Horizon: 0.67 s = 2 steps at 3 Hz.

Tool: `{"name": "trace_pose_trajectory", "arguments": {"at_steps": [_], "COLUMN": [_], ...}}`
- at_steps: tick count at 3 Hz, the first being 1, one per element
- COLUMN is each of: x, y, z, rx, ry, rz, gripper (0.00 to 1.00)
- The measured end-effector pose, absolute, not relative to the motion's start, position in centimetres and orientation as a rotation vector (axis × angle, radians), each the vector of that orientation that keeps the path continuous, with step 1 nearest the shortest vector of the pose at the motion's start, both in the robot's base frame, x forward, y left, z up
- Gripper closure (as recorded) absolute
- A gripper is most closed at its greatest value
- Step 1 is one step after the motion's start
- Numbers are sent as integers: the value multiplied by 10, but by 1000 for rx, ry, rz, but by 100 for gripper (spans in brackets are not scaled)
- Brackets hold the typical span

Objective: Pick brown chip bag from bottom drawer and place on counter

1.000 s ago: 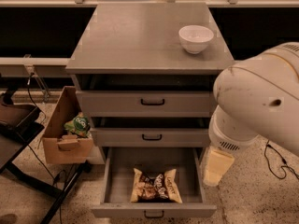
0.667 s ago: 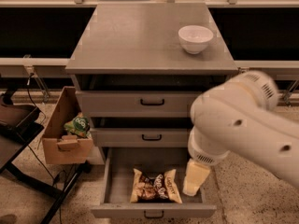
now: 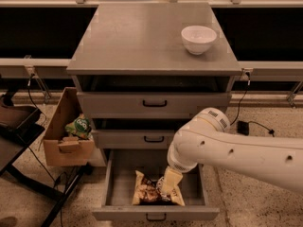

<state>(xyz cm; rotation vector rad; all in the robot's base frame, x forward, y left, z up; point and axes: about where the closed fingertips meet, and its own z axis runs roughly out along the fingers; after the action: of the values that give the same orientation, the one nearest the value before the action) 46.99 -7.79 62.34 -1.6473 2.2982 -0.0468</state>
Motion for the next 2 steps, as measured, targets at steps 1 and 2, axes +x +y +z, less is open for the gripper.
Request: {"name": "trace_pose_trajectory", "arguments": {"at_steps": [1,2], "x": [496,492], "y": [-82,-80], "z": [554,559], "rx": [-1645,-1648], "ry": [2354,2350], "rz": [-9,-4], "gripper": [0,0]}}
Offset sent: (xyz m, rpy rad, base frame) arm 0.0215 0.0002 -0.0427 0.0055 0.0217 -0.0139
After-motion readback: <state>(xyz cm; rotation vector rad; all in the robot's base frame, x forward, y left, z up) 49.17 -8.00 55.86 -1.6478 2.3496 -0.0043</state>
